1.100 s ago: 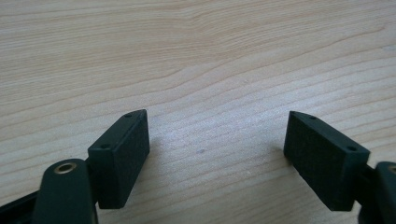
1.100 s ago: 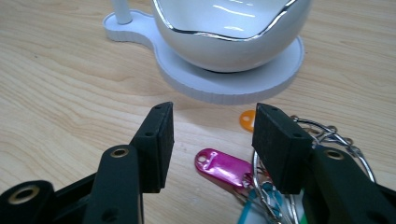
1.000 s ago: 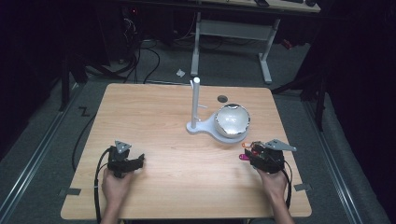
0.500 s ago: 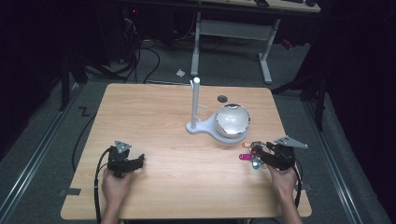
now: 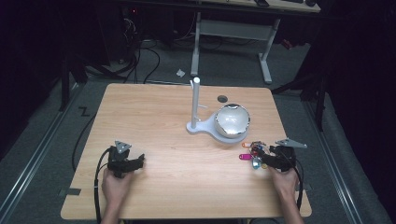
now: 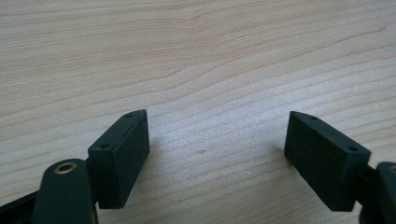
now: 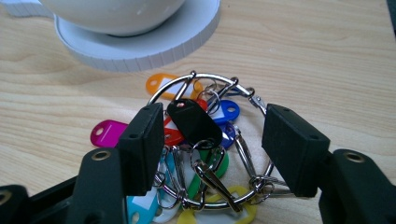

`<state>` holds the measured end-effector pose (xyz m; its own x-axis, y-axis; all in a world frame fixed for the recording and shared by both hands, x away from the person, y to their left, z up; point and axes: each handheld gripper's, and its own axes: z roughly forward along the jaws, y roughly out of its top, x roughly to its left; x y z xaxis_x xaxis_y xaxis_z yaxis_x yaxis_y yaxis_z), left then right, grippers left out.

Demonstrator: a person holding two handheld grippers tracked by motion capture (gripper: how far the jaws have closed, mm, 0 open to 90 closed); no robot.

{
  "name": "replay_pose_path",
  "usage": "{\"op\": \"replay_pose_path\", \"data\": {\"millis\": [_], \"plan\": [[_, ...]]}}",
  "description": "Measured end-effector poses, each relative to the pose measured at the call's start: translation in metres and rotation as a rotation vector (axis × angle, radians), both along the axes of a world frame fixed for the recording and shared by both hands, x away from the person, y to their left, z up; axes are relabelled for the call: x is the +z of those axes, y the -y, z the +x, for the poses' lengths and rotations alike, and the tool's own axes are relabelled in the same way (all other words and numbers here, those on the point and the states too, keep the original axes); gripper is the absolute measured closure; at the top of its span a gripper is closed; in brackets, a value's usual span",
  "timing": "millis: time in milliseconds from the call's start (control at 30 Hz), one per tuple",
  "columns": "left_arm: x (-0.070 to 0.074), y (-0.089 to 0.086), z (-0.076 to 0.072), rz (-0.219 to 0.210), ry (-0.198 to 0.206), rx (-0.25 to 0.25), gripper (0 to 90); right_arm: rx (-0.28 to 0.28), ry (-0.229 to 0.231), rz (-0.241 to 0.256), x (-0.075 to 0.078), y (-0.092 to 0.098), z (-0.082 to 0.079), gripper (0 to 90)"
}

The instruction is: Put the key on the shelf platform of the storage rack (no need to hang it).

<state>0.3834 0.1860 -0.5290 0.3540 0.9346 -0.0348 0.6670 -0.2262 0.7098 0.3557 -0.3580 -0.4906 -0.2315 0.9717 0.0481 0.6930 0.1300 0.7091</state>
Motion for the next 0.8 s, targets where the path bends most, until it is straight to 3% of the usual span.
{"op": "replay_pose_path", "data": {"millis": [533, 800], "plan": [[0.0, 0.0, 0.0, 0.001, 0.0, 0.001, 22.6, 0.023, -0.058, -0.016, -0.019, -0.005, 0.01, 39.8], [0.0, 0.0, 0.0, 0.001, 0.001, 0.001, 22.6, 0.058, -0.061, 0.008, -0.019, -0.007, 0.01, 54.4]]}}
